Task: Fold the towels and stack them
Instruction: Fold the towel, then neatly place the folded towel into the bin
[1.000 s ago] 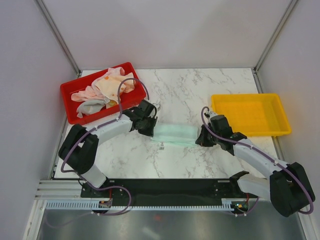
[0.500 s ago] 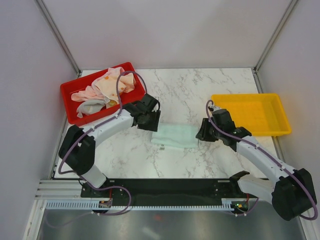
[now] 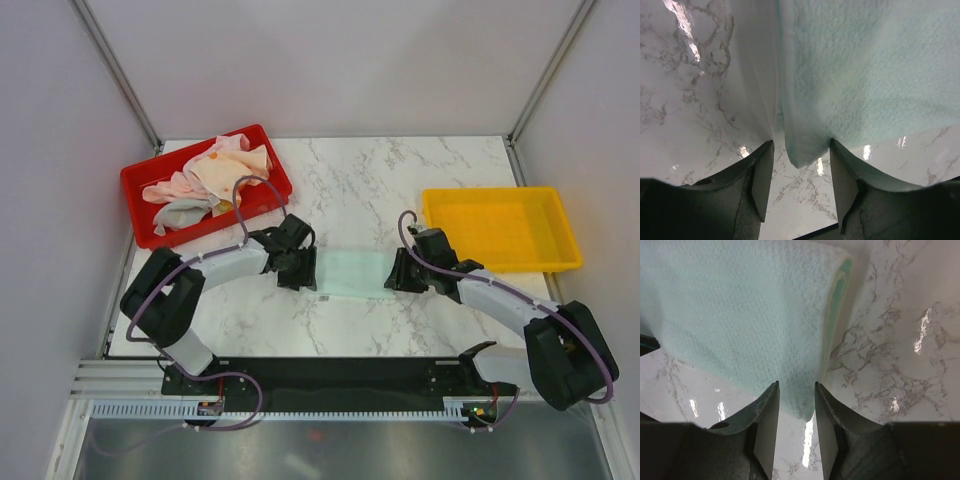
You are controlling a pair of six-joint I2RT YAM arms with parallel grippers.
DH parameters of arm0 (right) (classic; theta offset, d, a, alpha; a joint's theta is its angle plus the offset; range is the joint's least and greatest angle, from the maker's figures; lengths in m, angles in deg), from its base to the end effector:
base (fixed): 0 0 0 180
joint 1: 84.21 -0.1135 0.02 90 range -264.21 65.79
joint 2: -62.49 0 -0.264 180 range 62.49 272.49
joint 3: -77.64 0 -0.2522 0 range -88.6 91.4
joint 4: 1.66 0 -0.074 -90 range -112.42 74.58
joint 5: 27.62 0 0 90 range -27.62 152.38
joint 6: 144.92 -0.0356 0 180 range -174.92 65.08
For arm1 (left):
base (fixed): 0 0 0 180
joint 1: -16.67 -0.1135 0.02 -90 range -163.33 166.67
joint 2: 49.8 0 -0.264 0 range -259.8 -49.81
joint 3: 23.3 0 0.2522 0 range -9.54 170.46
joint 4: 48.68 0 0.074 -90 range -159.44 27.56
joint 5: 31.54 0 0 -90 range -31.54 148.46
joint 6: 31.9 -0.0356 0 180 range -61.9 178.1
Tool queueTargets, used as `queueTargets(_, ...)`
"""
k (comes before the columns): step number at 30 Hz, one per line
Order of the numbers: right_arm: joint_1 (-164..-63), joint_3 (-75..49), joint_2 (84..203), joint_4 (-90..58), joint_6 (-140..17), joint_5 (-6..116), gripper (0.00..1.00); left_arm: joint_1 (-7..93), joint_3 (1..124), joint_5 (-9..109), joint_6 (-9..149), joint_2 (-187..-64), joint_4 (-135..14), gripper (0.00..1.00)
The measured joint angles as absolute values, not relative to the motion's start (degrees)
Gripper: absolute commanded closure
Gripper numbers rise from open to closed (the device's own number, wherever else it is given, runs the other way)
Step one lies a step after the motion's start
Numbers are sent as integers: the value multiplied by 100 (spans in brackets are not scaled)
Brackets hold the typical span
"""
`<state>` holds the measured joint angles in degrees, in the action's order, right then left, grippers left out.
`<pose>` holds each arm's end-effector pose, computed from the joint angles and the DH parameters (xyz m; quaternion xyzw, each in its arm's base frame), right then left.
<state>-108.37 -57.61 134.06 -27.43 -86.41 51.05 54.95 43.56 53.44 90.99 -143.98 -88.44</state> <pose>0.2050 0.0996 0.1637 0.0287 0.9427 0.2316 0.2386 0.2382 -0.1920 0.1602 0.0547 0.9776 -0.1504 0.1364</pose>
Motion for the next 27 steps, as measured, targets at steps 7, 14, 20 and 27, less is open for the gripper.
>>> queueTargets(7, -10837, -5652, 13107, -2880, -8555, 5334, 36, 5495, 4289, 5338, 9265, -14157, -8763, 43)
queueTargets(14, -10837, -5401, 13116, -2909, -8531, 5668, 27, 5489, 4863, 5547, 9280, -13709, -9205, 41)
queueTargets(20, -10843, -5379, 13747, -2765, -8649, 5861, 23, 5157, 5246, 5687, 9274, -13377, -9408, 40)
queueTargets(27, -11235, -5438, 14139, -2183, -8840, 5994, 28, 4099, 5167, 5589, 9177, -12710, -9605, 40)
